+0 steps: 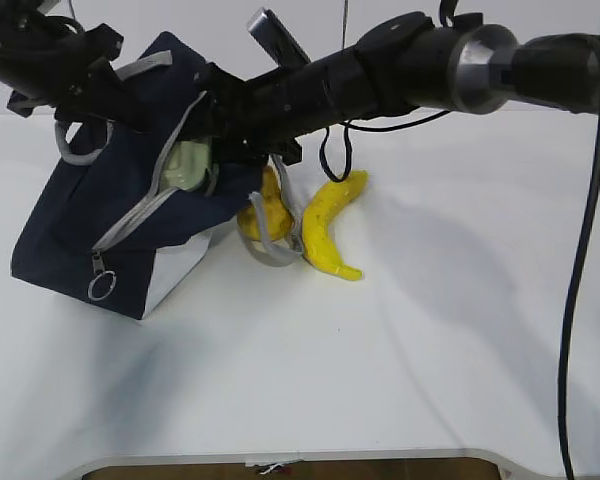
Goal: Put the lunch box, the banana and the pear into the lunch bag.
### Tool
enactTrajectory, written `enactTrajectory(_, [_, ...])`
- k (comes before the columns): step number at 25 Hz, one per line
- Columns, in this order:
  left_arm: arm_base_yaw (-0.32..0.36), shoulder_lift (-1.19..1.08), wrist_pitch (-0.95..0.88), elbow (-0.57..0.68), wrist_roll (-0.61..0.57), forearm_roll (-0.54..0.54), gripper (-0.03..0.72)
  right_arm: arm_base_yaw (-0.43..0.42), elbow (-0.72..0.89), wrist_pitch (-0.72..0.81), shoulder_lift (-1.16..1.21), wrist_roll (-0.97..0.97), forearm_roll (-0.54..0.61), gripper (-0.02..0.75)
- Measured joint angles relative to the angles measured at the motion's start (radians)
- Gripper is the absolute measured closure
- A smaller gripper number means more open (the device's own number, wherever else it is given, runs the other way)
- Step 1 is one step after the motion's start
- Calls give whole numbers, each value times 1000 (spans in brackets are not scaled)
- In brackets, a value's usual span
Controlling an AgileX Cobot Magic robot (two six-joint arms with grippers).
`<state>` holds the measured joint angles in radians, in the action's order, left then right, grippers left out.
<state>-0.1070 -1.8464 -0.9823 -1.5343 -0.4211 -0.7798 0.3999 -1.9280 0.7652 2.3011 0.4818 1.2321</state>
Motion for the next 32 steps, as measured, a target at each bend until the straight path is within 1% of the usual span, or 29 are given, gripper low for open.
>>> enactTrajectory(3, [0, -2, -4, 0, 0, -2, 683, 0, 0, 0, 0, 0, -18, 361])
enactTrajectory(9, [0, -2, -9, 0, 0, -46, 683, 1, -1, -8, 8, 0, -27, 361])
enactTrajectory(15, [0, -2, -12, 0, 6, -60, 683, 20, -2, -27, 44, 0, -33, 361])
enactTrajectory(26, [0, -2, -14, 0, 10, -60, 683, 20, -3, -48, 99, -2, -27, 361])
enactTrajectory(32, [0, -2, -14, 0, 13, -36, 684, 20, -5, -54, 109, -4, -27, 361])
